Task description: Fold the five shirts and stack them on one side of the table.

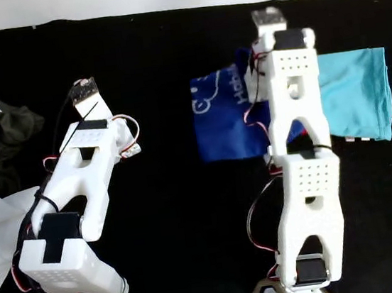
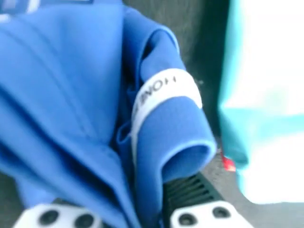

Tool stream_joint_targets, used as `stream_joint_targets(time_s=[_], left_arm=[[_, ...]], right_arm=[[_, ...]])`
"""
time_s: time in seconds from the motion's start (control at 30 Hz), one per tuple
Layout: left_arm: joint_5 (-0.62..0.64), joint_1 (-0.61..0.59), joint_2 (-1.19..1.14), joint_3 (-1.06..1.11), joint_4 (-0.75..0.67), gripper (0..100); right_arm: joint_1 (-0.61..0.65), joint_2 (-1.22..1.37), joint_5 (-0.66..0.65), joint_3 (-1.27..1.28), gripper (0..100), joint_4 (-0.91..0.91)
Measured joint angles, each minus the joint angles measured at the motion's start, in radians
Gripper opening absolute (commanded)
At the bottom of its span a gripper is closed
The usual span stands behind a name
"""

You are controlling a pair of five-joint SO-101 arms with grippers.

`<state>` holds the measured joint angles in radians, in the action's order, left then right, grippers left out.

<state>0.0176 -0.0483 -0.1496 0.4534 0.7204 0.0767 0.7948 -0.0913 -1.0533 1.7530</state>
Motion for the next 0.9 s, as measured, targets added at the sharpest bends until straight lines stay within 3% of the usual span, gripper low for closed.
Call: stream_joint_targets(time_s=[0.4,0.73,0.9], left_arm=[[0.000,0.000,0.000,0.000,0.000,10],[0.000,0.000,0.000,0.000,0.000,10],[0.000,0.000,-0.002,0.000,-0.003,10]], right_arm=[[-0.031,-0.440,-0.072,0.334,0.5,0.000],[-0.276,-0.463,-0.259,0.351,0.5,-0.003],[-0.381,-0.450,-0.333,0.354,0.5,-0.103]])
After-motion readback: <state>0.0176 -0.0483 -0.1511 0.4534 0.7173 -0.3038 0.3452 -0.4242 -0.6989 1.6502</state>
